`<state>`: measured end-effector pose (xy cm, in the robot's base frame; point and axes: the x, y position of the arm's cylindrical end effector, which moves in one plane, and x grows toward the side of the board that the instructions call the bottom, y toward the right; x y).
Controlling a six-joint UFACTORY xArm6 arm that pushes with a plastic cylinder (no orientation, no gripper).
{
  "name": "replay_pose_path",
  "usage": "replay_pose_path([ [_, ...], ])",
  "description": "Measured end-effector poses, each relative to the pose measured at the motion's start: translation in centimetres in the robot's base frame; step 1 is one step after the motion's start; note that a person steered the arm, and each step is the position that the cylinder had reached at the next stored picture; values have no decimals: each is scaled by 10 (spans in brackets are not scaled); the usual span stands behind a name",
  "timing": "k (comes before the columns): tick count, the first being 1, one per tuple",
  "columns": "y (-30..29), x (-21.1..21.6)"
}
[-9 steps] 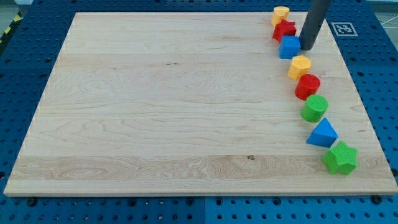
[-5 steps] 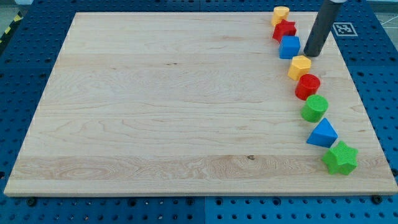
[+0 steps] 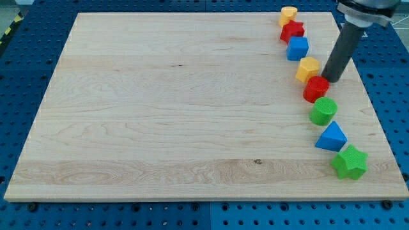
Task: Push the blue triangle towards the green star
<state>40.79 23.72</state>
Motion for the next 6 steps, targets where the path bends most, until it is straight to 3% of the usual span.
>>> replay_pose_path([
  [2, 20, 70],
  [6, 1, 111],
])
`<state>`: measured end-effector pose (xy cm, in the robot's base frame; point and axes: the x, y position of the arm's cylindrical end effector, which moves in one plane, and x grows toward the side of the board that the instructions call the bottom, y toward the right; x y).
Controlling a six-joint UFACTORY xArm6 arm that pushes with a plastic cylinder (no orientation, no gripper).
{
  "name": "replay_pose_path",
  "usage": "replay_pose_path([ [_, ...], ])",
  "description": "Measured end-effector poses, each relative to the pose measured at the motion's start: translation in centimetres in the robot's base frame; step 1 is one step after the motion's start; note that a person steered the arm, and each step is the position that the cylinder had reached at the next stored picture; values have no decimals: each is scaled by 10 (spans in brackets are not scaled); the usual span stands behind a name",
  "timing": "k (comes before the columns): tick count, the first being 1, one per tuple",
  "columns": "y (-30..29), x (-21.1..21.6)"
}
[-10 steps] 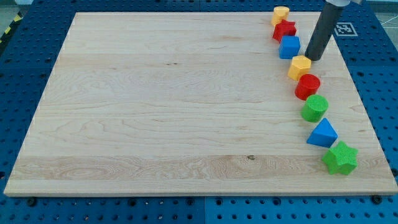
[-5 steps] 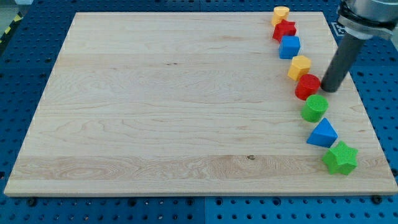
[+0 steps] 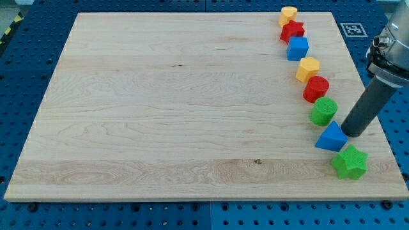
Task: Push the blue triangle towards the green star
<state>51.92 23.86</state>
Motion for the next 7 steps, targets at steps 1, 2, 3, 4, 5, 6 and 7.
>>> replay_pose_path([
  [1, -11, 2],
  [2, -33, 2],
  [3, -47, 13],
  [4, -47, 15],
  [5, -36, 15],
  [6, -33, 24],
  [7, -34, 38],
])
